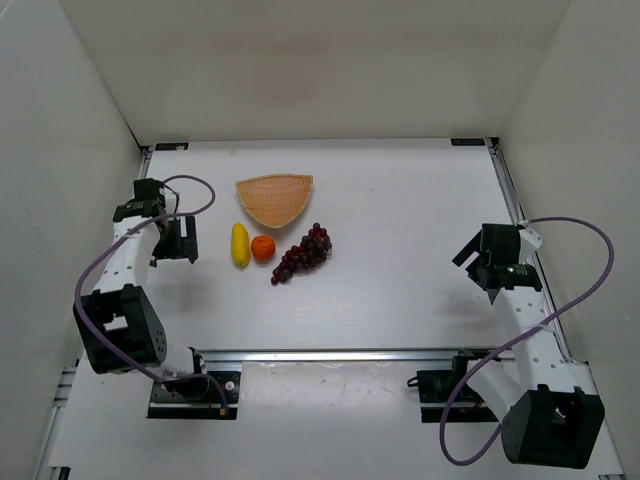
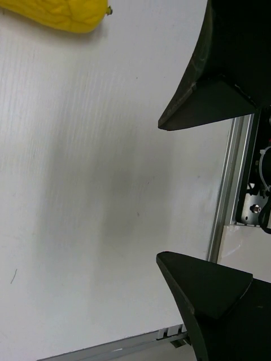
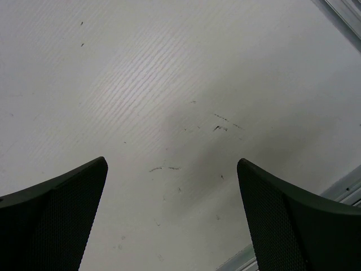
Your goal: Place and organize the fake fruits in the fruit bowl
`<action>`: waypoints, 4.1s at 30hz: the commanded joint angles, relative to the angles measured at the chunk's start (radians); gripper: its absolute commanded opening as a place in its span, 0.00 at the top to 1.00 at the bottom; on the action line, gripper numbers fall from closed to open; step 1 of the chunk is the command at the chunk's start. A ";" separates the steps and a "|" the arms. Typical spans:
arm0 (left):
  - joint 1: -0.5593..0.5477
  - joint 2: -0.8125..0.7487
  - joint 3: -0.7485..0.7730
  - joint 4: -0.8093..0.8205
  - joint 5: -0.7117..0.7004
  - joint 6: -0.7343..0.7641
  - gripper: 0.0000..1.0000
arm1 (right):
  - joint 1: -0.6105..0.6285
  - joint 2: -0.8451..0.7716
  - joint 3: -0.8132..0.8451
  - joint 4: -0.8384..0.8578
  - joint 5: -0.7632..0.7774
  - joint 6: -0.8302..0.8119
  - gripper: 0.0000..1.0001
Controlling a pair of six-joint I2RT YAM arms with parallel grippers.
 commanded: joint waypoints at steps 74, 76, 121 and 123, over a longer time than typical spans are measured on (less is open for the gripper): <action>-0.640 0.645 0.923 0.065 -0.359 0.189 0.00 | 0.006 0.202 0.148 0.017 -0.029 -0.064 0.00; -0.640 0.544 0.845 0.033 -0.309 0.173 0.00 | 0.033 0.202 0.148 0.045 -0.068 -0.104 0.00; -0.490 0.219 0.409 0.141 -0.137 0.227 0.74 | 0.459 0.599 0.358 0.234 -0.430 0.254 0.00; -0.470 0.318 0.512 0.157 -0.106 0.189 0.74 | 0.511 0.666 0.445 0.225 -0.430 0.243 0.00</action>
